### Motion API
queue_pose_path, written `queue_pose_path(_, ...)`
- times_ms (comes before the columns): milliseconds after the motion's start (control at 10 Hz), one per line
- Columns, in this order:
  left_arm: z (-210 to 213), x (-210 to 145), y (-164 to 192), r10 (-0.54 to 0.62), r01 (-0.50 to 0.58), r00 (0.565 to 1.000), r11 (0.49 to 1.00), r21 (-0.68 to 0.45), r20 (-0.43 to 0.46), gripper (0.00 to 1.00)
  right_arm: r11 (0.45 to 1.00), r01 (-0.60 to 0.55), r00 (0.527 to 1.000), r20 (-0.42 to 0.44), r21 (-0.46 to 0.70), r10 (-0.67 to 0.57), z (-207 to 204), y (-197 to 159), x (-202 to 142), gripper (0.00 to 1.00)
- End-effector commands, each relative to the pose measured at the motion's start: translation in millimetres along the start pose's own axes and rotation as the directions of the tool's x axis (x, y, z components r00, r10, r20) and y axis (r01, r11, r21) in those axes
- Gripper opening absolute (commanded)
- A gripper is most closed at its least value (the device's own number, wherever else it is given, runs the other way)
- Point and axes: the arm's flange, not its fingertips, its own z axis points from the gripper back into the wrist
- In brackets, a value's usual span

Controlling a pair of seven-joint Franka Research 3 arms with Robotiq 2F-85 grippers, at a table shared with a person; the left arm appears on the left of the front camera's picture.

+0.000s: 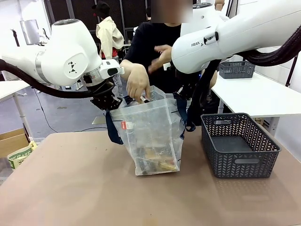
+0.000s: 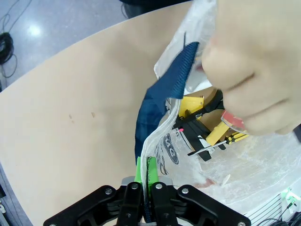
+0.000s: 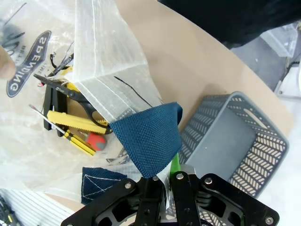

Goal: Transfer purchased items from the store into the shopping bag.
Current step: Move the Reusable shopping bag to the right side of the table.

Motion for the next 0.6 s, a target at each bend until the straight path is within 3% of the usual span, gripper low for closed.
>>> queue_pose_path(0, -0.2, -0.2, 0.6, 0.004, -0.004, 1.0, 1.0, 0.001, 0.001, 0.0, 1.0, 0.0, 1.0, 0.003, -0.001, 0.0, 0.9, -0.1, 0.4, 0.0)
queue_pose_path(500, -0.2, -0.2, 0.6, 0.004, -0.004, 1.0, 1.0, 0.001, 0.001, 0.0, 1.0, 0.0, 1.0, 0.003, -0.001, 0.0, 0.9, -0.1, 0.4, 0.0)
